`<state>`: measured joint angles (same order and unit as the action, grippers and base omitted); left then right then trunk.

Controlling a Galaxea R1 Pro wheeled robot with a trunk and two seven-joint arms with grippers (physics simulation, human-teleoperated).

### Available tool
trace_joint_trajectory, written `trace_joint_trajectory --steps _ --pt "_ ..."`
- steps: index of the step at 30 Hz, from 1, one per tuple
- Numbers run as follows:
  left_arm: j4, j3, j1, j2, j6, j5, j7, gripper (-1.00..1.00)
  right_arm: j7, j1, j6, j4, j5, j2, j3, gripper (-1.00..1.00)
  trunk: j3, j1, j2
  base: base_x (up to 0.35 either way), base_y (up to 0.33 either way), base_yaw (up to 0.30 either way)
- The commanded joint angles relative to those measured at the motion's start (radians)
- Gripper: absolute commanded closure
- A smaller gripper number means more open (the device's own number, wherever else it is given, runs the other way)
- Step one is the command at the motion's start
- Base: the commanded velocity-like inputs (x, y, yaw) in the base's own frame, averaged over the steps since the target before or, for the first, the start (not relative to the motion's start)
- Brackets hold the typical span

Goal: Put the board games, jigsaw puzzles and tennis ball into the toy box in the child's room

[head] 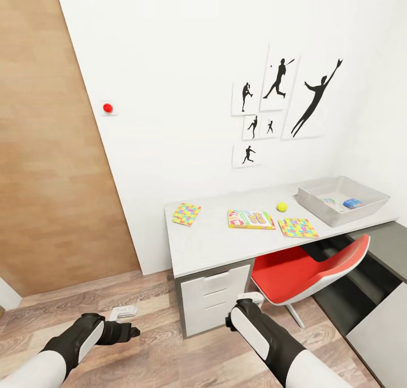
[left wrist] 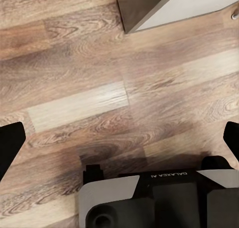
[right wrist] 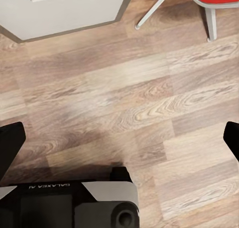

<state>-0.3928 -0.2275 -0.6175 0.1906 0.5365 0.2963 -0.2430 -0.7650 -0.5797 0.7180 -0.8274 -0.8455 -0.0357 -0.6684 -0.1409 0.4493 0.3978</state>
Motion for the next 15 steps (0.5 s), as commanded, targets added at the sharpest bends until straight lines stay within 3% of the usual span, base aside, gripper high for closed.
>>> trace_joint_trajectory --steps 1,7,10,15 --pt "-0.001 -0.006 -0.001 0.001 0.005 0.007 0.001 -1.0 -0.01 -0.001 0.002 -0.001 -0.009 0.0 -0.003 -1.0 -0.002 0.001 0.002 0.0 0.0 0.0" --pt "-0.002 -0.008 -0.001 0.005 0.012 0.01 -0.004 -1.0 -0.008 -0.002 0.009 -0.017 -0.011 0.001 -0.003 -1.0 -0.002 0.001 0.002 0.0 0.0 0.0" --pt "-0.007 -0.003 -0.001 0.011 0.036 0.011 -0.009 -1.0 -0.007 -0.001 0.019 -0.07 -0.015 0.006 -0.003 -1.0 -0.002 0.001 0.002 0.0 0.0 0.0" --pt "-0.03 0.002 -0.001 0.038 0.078 0.016 -0.016 -1.0 -0.007 0.007 0.116 -0.254 -0.021 0.013 0.006 -1.0 -0.002 0.001 0.002 0.0 0.0 0.0"
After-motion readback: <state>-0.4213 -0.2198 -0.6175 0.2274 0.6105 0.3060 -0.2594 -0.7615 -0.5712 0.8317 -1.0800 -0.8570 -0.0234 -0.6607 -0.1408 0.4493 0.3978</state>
